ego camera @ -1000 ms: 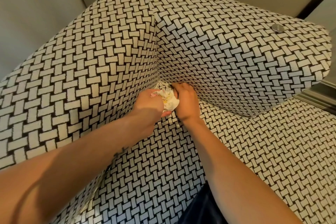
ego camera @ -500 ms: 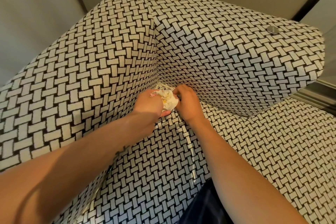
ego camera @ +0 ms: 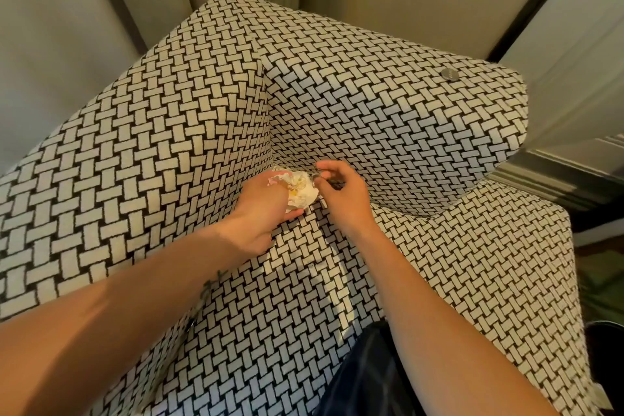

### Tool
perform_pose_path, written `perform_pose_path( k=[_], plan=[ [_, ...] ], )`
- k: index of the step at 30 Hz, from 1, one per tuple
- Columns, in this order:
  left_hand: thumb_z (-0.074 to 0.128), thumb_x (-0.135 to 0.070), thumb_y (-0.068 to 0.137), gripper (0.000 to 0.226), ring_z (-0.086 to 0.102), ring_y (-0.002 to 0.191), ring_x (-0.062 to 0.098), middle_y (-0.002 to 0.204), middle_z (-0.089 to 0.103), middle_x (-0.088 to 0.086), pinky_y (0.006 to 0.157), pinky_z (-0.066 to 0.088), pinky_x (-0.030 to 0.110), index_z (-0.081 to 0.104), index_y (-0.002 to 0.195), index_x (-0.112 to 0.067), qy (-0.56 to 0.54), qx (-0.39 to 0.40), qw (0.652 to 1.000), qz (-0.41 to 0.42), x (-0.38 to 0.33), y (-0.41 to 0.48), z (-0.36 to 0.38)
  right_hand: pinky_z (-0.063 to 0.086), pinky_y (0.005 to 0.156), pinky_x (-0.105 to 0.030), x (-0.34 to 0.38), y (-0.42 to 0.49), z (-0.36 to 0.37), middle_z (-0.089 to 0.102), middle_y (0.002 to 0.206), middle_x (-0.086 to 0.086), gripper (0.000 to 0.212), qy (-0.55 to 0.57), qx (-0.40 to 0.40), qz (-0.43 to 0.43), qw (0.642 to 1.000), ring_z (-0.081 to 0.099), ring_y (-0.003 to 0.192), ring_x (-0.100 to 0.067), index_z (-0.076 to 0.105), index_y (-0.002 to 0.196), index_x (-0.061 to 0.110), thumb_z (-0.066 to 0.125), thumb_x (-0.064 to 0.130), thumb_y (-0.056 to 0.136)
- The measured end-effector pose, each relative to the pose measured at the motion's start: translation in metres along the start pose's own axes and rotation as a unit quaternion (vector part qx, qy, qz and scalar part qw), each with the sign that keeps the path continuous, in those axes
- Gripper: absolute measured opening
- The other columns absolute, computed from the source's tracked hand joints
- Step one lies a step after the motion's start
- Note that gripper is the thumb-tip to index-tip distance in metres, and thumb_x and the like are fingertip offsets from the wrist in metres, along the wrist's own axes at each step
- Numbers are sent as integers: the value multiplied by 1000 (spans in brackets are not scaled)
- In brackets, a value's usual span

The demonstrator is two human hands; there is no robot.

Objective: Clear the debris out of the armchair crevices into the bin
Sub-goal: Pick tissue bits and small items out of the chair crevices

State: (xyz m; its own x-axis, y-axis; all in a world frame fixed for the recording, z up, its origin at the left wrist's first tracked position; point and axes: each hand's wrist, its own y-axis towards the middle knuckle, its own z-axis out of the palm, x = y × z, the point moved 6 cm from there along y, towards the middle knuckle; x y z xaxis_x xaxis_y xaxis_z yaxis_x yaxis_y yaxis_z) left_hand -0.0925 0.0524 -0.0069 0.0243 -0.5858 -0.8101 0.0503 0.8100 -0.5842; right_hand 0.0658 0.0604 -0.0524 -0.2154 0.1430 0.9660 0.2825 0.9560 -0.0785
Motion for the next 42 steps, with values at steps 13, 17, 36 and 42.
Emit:
perform_pose_path(
  k=[13,17,36,42],
  plan=[
    [57,4,97,35,74,98,23,118,68,8,73,61,24,65,125,-16,85,126,982,111,-24,-41,28,54,76,-17,57,-51,-74,69,109,-3,14,126,-71,15,989,66,98,-12,67,108,17,66,12,95],
    [58,4,96,36,73,101,30,129,60,11,76,63,31,70,116,-23,82,110,980,145,-42,-59,36,51,75,-15,90,-60,-113,69,99,5,13,67,-75,-15,995,63,87,-4,69,103,23,61,14,98],
    [56,3,98,18,74,99,28,113,71,13,88,62,39,65,103,-12,53,155,980,117,-68,-77,125,17,118,-43,127,-16,-175,34,153,-2,60,-413,-102,-105,899,21,140,-24,35,154,25,53,26,97],
    [56,4,98,17,74,99,28,114,70,15,89,62,39,66,108,-4,62,149,981,109,-64,-72,119,17,121,-47,121,-22,-172,25,159,-8,73,-465,-99,-126,871,18,145,-28,19,159,24,55,22,95]
  ],
)
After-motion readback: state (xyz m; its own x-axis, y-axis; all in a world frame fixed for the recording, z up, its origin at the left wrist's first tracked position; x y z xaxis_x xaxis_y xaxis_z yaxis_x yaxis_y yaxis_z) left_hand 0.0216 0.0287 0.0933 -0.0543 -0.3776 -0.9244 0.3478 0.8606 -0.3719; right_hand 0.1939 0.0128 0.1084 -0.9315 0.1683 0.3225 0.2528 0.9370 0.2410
